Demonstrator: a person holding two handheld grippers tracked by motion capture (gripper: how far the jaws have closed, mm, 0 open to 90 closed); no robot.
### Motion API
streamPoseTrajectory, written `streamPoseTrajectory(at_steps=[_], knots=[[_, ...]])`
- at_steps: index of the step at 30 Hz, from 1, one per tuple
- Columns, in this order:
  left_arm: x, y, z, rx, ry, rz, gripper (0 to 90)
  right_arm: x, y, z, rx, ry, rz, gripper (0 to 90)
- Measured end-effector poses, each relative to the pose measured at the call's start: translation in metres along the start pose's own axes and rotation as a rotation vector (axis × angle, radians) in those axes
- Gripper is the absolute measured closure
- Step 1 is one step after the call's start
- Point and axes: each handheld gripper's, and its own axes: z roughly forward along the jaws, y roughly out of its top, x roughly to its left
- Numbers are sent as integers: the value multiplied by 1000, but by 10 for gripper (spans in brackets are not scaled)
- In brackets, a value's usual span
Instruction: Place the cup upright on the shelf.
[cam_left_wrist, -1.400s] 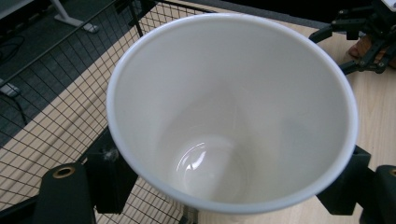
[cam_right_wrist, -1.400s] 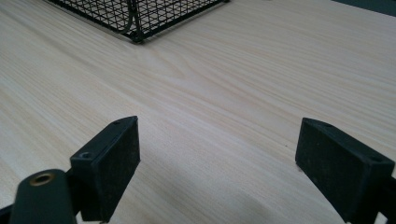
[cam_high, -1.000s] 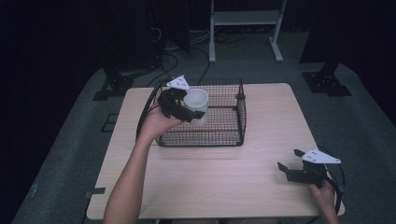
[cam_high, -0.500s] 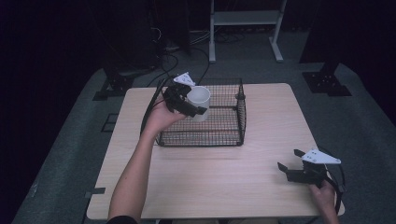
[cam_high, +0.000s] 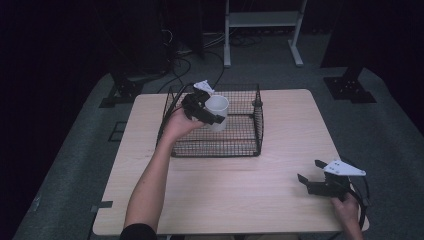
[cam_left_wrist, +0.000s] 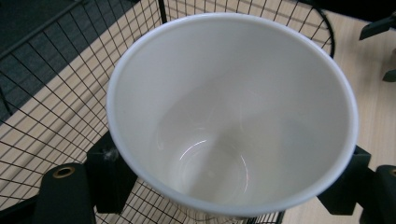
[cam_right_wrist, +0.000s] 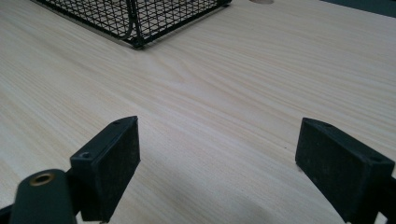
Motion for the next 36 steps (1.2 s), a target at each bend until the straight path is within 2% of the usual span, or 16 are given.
streamPoseTrajectory(at_steps=[4,12,13,16,23,26,36], knots=[[3,-3,9,18,-4,-16,209,0,0,0,0,0,-1,131],[9,-9,23,55,-16,-23,210,0,0,0,-2,1,3,131],[11,-12,27,48,-39,-25,209,0,0,0,-3,1,4,131],[12,-13,31,42,-33,-24,209,-1,0,0,-4,1,6,131],[17,-16,43,60,-48,-31,209,-2,0,-1,-7,1,10,131],[20,-21,51,88,-58,-41,209,-2,0,-1,-8,2,15,131],[29,-29,62,115,-66,-77,209,-2,0,-1,-10,2,22,131]])
